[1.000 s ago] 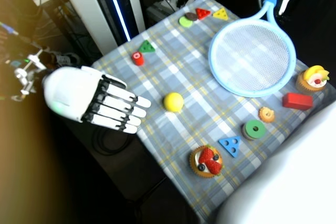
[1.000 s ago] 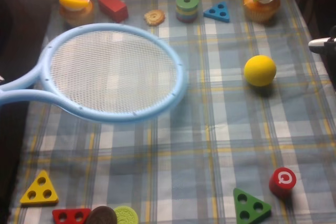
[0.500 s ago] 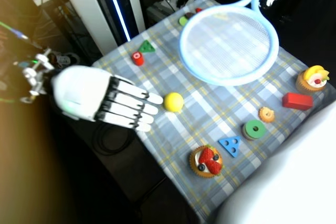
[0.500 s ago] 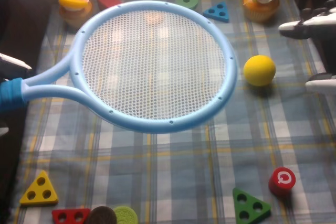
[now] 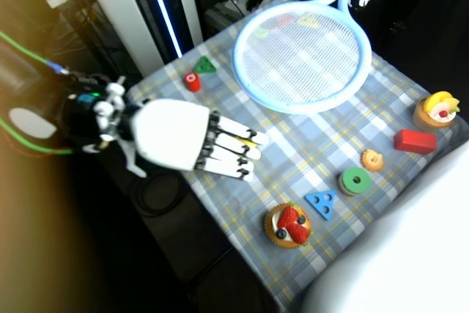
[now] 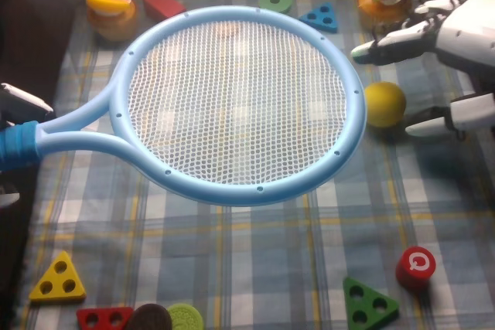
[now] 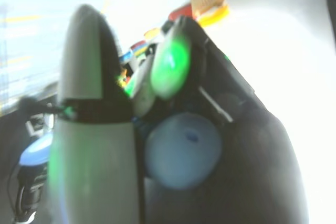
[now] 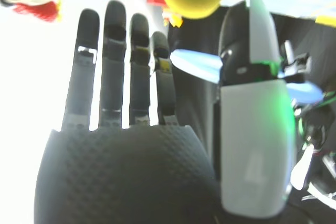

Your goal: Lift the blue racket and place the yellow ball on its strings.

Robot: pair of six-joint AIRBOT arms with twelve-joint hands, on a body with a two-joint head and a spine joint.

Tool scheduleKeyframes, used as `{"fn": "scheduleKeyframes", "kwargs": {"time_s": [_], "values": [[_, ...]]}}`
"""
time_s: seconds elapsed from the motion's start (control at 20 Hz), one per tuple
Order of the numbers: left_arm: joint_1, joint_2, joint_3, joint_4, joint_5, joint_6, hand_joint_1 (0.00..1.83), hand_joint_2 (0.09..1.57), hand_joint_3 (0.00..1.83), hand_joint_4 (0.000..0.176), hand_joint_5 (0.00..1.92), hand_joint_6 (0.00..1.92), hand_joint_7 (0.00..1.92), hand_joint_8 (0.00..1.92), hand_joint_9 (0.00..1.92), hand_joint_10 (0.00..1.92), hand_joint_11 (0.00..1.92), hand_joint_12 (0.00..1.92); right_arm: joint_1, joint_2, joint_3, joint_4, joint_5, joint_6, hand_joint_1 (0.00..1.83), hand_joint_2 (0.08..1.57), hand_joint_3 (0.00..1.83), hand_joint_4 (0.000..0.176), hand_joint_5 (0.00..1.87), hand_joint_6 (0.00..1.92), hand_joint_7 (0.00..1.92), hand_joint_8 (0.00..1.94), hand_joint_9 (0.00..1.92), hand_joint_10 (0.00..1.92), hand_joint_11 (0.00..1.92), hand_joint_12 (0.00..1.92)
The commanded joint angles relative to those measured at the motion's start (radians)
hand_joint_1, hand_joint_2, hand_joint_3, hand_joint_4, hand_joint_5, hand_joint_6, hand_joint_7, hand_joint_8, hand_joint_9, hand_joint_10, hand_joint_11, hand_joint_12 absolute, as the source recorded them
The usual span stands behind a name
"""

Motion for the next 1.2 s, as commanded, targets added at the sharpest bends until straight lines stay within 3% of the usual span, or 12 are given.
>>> {"fn": "scheduleKeyframes", "kwargs": {"time_s": [0.0,0.1,0.2,0.25,0.35,0.55,0.75,0.85,0.95,1.0,1.05,1.15], "values": [[-0.006,0.005,-0.001,0.019,-0.117,-0.007,1.67,1.24,0.01,0.176,0.95,1.92,1.39,1.92,1.64,1.92,1.32,1.57,0.017,-0.007,0.010,0.020,0.068,0.005,1.05,0.97,0.00,0.000,0.53,0.00,0.74,0.00,0.76,0.00,0.27,0.93],[-0.006,0.004,-0.002,0.019,-0.115,-0.008,1.64,1.27,0.01,0.176,0.93,1.92,1.38,1.92,1.64,1.92,1.33,1.59,0.022,-0.020,0.019,0.014,0.054,0.005,1.07,0.96,0.00,0.000,0.66,0.01,0.90,0.05,0.94,0.10,0.37,1.35],[-0.006,0.003,-0.002,0.018,-0.113,-0.008,1.56,1.30,0.01,0.176,0.96,1.92,1.44,1.92,1.65,1.92,1.47,1.91,0.025,-0.032,0.025,0.009,0.043,0.005,1.09,0.99,0.00,0.000,0.81,0.02,0.93,0.31,0.71,1.01,0.48,1.57],[-0.006,0.003,-0.001,0.018,-0.112,-0.008,1.59,1.29,0.00,0.176,0.93,1.92,1.43,1.92,1.65,1.92,1.45,1.92,0.025,-0.034,0.027,0.008,0.042,0.005,1.23,1.06,0.00,0.000,0.98,0.59,1.07,0.82,0.83,1.01,0.59,1.53],[-0.006,0.003,-0.001,0.018,-0.112,-0.008,1.65,1.26,0.00,0.176,0.90,1.92,1.41,1.92,1.65,1.92,1.31,1.78,0.025,-0.034,0.027,0.009,0.043,0.009,1.38,1.07,0.00,0.000,1.04,0.86,1.08,0.80,0.95,1.14,0.68,1.37],[-0.006,0.003,0.001,0.023,-0.107,-0.008,1.61,1.27,0.00,0.176,0.89,1.92,1.40,1.92,1.63,1.92,1.50,1.92,0.025,-0.024,0.025,0.020,0.073,0.035,1.38,1.11,0.00,0.000,1.05,0.75,0.97,1.04,0.86,1.28,0.66,1.42],[-0.017,0.005,0.007,0.038,-0.101,-0.008,1.67,1.25,0.00,0.176,0.83,1.92,1.39,1.92,1.66,1.92,1.22,1.86,0.025,0.037,-0.018,0.072,0.201,0.039,1.27,1.12,0.00,0.000,1.07,0.61,0.91,1.35,0.84,1.38,0.74,1.69],[-0.030,0.005,0.011,0.049,-0.095,-0.008,1.65,1.25,0.00,0.176,0.89,1.92,1.39,1.92,1.64,1.92,1.48,1.92,0.025,0.070,-0.039,0.078,0.276,0.039,1.37,1.13,0.00,0.000,0.96,1.00,0.92,1.07,0.84,1.29,0.60,1.44],[-0.042,0.001,0.015,0.059,-0.084,-0.008,1.67,1.24,0.00,0.176,0.88,1.92,1.39,1.92,1.64,1.92,1.40,1.92,0.026,0.080,-0.048,0.077,0.316,0.039,1.36,1.14,0.00,0.000,0.96,1.04,0.91,1.04,0.80,1.31,0.56,1.39],[-0.052,-0.005,0.020,0.067,-0.074,-0.008,1.70,1.22,0.00,0.176,0.83,1.92,1.37,1.92,1.64,1.92,1.46,1.92,0.036,0.082,-0.053,0.073,0.338,0.039,1.24,1.11,0.00,0.000,1.08,0.77,0.92,1.15,0.80,0.97,0.51,1.39],[-0.062,-0.011,0.025,0.073,-0.064,-0.008,1.70,1.22,0.00,0.176,0.83,1.92,1.37,1.92,1.64,1.92,1.46,1.92,0.056,0.083,-0.058,0.054,0.351,0.039,1.24,1.11,0.00,0.000,1.08,0.77,0.92,1.15,0.80,0.97,0.51,1.39],[-0.071,-0.019,0.031,0.080,-0.056,-0.008,1.73,1.23,0.00,0.176,0.76,1.92,1.33,1.92,1.62,1.92,1.42,1.92,0.101,0.081,-0.068,-0.005,0.352,0.041,1.36,1.12,0.00,0.000,0.96,1.06,0.97,0.96,0.86,1.16,0.59,1.13]]}}
